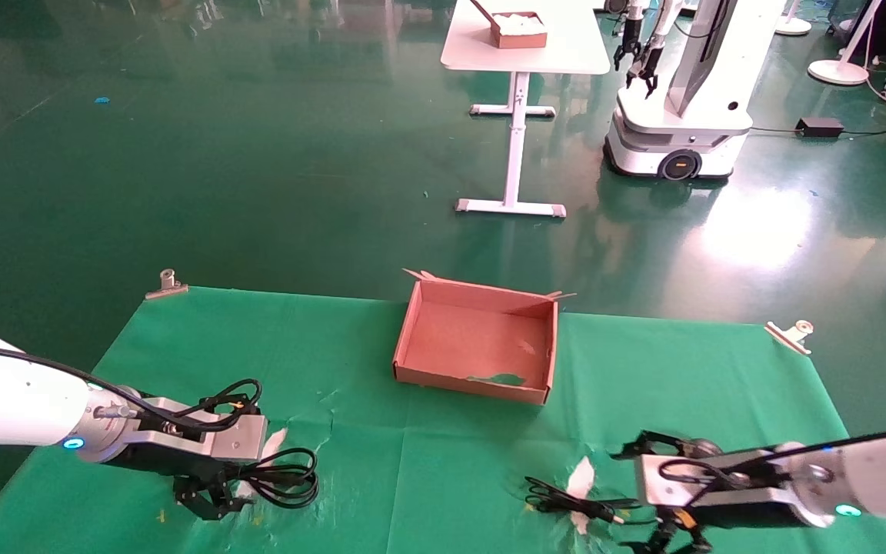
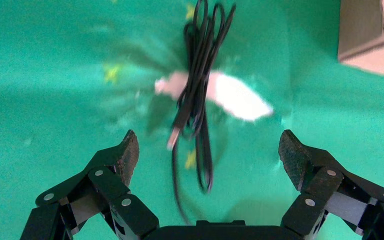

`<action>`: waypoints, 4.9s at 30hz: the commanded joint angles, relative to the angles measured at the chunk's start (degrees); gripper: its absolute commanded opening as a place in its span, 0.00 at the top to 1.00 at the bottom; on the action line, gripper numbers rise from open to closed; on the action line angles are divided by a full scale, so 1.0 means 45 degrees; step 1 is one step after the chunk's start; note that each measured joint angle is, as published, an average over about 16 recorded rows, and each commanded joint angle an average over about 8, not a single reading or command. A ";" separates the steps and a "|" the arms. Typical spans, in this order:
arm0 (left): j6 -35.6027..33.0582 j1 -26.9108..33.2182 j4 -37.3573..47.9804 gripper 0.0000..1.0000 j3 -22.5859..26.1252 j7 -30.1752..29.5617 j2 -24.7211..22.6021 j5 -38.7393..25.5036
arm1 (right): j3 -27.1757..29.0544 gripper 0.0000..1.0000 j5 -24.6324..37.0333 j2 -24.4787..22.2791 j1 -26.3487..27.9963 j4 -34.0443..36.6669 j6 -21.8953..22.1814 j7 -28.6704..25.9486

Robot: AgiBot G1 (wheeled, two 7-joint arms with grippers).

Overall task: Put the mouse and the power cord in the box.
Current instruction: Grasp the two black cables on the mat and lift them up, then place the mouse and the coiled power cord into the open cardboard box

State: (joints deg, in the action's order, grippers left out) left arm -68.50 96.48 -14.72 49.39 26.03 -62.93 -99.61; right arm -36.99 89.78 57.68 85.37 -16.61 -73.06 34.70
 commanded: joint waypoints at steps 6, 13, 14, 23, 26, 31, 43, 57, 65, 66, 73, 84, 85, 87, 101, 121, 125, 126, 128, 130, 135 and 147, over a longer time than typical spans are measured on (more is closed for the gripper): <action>0.0781 0.0212 0.1316 0.00 0.0079 0.0938 -0.0473 -0.0197 | 0.0020 0.00 -0.0012 0.0826 0.0345 0.1397 0.0462 0.0887; 0.0999 0.0378 0.2047 0.01 0.0119 0.1558 -0.0610 -0.0269 | 0.0028 0.63 -0.0022 0.1133 0.0585 0.2207 0.0521 0.1538; 0.1009 0.0395 0.2112 0.09 0.0137 0.1616 -0.0625 -0.0296 | 0.0026 0.75 -0.0018 0.1157 0.0607 0.2278 0.0515 0.1606; 0.1019 0.0515 0.2525 1.00 0.0273 0.1871 -0.0751 -0.0504 | -0.0001 1.00 0.0042 0.1311 0.0760 0.2737 0.0540 0.1898; 0.1008 0.0511 0.2483 1.00 0.0264 0.1858 -0.0739 -0.0494 | -0.0001 1.00 0.0035 0.1296 0.0751 0.2692 0.0525 0.1878; 0.1005 0.0492 0.2418 1.00 0.0246 0.1834 -0.0717 -0.0465 | 0.0001 1.00 0.0021 0.1268 0.0725 0.2618 0.0516 0.1848; 0.0995 0.0458 0.2334 1.00 0.0228 0.1802 -0.0690 -0.0428 | 0.0010 1.00 0.0010 0.1233 0.0687 0.2524 0.0506 0.1821; 0.0987 0.0447 0.2302 1.00 0.0216 0.1784 -0.0679 -0.0414 | 0.0016 1.00 -0.0003 0.1222 0.0676 0.2490 0.0493 0.1805; 0.0989 0.0442 0.2292 1.00 0.0213 0.1783 -0.0673 -0.0407 | 0.0018 1.00 -0.0013 0.1217 0.0673 0.2482 0.0485 0.1803; 0.0988 0.0442 0.2291 1.00 0.0213 0.1781 -0.0671 -0.0405 | 0.0018 1.00 -0.0014 0.1216 0.0672 0.2481 0.0484 0.1802; 0.0531 0.0661 0.2305 1.00 0.0101 0.1737 -0.0470 -0.0235 | 0.0122 1.00 -0.0165 0.1026 0.0806 0.2431 0.0273 0.1809; -0.1885 0.2071 0.2549 1.00 -0.1977 0.0933 0.0668 0.2822 | 0.0988 1.00 -0.1329 -0.0724 0.3093 0.1885 -0.1089 0.1060; -0.1921 0.2153 0.2609 1.00 -0.2234 0.0748 0.0616 0.3196 | 0.1060 1.00 -0.1418 -0.0807 0.3399 0.1800 -0.1127 0.0929; -0.1787 0.2304 0.2684 1.00 -0.2684 0.0394 0.0351 0.3848 | 0.1181 1.00 -0.1572 -0.0818 0.3965 0.1637 -0.1155 0.0669; 0.1587 0.3728 0.2610 1.00 -0.3292 -0.0139 -0.1737 0.4649 | 0.1619 1.00 -0.2268 0.3042 0.3514 0.2938 0.2445 0.0210; 0.1681 0.2932 0.3225 1.00 -0.2285 0.0309 -0.2277 0.3205 | 0.1710 0.00 -0.2543 0.4186 0.2015 0.2879 0.7008 0.0399; 0.2622 0.2481 0.3202 1.00 -0.2097 0.0322 -0.2851 0.2934 | 0.1950 0.00 -0.2896 0.3821 0.2135 0.2938 0.6910 0.0587; 0.2975 0.2308 0.3138 1.00 -0.2056 0.0324 -0.2990 0.2877 | 0.2009 0.00 -0.2978 0.3690 0.2200 0.2940 0.6868 0.0661; 0.3742 0.1881 0.2814 1.00 -0.1976 0.0327 -0.3221 0.2792 | 0.2131 0.00 -0.3143 0.3360 0.2390 0.2907 0.6729 0.0835; 0.4442 0.1441 0.2263 1.00 -0.1889 0.0323 -0.3375 0.2762 | 0.2257 0.00 -0.3311 0.2977 0.2641 0.2836 0.6520 0.1025; 0.4869 0.0501 0.0248 1.00 -0.1331 0.0301 -0.3479 0.2796 | 0.2613 0.00 -0.3797 0.1853 0.3433 0.2582 0.5574 0.1428; 0.5015 0.0485 -0.1626 1.00 0.0901 -0.2638 -0.3494 0.3067 | 0.3110 0.00 -0.4581 -0.0231 0.4728 0.2520 0.1791 0.1560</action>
State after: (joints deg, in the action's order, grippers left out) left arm -44.96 98.73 -22.57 53.38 14.59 -78.63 -85.69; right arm -23.11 69.40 57.42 106.37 -5.00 -63.21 41.97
